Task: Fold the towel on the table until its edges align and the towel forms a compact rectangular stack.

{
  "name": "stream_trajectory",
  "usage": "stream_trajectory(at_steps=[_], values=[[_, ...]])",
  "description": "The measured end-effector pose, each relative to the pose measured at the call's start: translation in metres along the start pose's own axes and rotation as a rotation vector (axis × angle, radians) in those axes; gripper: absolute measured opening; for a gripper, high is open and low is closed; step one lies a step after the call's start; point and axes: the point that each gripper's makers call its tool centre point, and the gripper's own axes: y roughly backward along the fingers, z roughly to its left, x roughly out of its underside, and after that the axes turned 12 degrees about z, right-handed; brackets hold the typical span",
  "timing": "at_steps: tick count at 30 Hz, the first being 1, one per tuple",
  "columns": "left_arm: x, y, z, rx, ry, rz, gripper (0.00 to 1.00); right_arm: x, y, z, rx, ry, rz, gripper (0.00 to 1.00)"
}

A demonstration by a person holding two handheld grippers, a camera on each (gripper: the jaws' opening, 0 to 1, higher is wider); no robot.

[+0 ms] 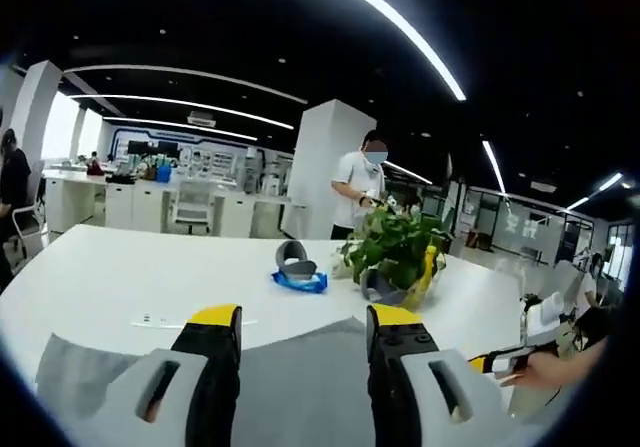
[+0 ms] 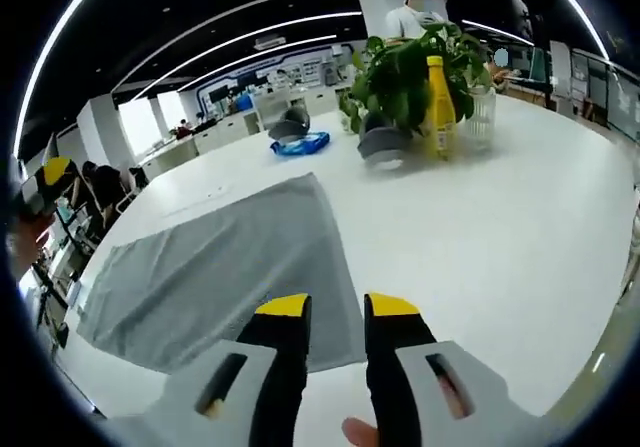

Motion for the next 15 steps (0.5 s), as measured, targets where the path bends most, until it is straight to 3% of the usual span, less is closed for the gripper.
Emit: stream_trajectory(at_steps=[6,10,15], values=[[-0.008,-0.028,-0.022,0.032,-0.042,0.002,0.45,0.024,-0.017,-0.010,0.035,0.024,0.119,0.20],[-0.006,-0.046,-0.026,0.052,-0.053,0.019,0.42,0.027,-0.020,-0.012,0.029,-0.015,0.110,0.17],[-0.011,-0.068,-0.032,0.069,-0.063,0.022,0.42,0.038,-0.030,-0.014,0.034,-0.045,0.146,0.17]])
